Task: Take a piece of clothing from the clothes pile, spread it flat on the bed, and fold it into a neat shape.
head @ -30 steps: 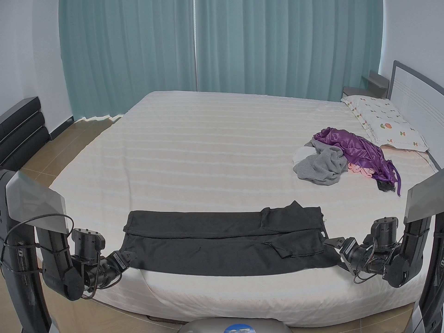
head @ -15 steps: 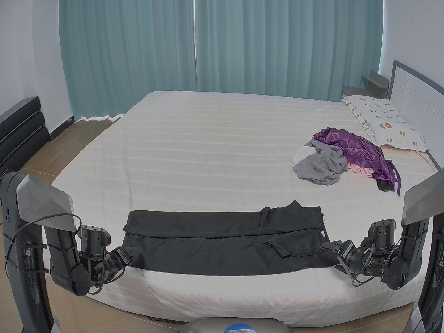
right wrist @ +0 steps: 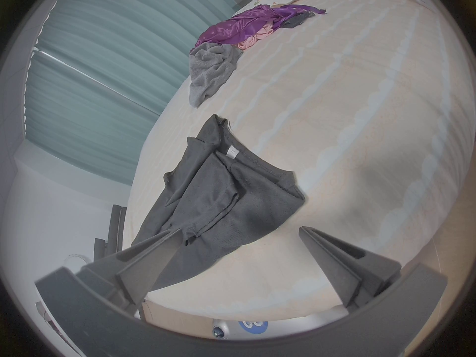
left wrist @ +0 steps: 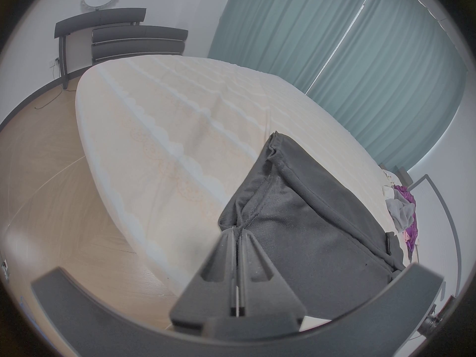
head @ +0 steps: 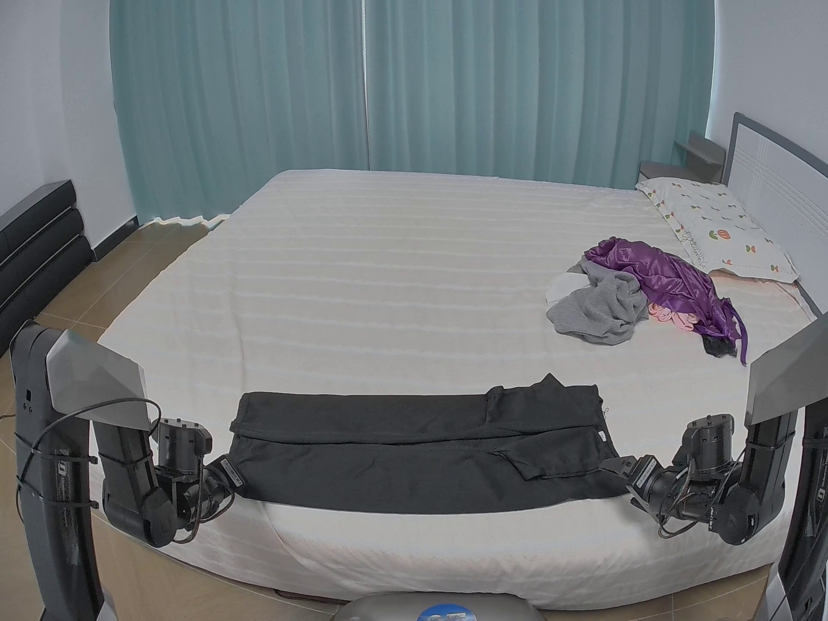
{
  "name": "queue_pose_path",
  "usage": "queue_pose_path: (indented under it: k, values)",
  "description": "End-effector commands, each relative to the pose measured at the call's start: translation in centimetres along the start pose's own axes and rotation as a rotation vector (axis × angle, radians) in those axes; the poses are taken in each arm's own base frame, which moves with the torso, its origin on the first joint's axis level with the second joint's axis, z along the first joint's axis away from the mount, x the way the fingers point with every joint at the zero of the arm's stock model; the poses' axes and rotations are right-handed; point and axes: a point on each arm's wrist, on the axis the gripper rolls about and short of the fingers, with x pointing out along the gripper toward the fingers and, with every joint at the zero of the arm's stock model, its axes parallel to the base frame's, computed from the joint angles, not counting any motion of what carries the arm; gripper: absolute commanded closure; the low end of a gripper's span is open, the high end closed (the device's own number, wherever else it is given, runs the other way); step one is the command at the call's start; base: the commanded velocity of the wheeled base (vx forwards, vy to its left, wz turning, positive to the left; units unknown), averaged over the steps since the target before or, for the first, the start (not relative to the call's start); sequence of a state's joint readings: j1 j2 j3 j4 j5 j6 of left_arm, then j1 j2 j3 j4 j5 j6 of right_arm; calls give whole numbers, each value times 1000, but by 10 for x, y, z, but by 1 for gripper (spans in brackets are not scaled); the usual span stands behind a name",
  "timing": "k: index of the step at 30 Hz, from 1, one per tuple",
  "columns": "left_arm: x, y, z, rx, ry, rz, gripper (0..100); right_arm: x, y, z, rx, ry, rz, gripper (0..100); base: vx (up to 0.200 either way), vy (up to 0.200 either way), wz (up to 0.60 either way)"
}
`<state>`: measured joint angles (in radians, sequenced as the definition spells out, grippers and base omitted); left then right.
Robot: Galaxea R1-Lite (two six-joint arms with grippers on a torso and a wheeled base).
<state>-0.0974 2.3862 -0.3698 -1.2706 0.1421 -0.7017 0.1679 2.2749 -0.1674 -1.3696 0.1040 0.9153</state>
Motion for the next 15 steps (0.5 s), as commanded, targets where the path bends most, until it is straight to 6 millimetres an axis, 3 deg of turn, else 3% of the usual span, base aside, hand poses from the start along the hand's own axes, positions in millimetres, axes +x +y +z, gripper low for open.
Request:
queue_pose_path:
  k: [1,9,15]
  values:
    - [0,3,1,-9,-1,7,100,3,-4,-10,-16,27,-39,0,0,0,0]
    - [0,2,2,-11,-3,4,100,14,-11,-18,-58,16,-105,0,0,0,0]
    - [0,2,2,-10,-4,1,100,29,-3,-13,-62,-28,-77,0,0,0,0]
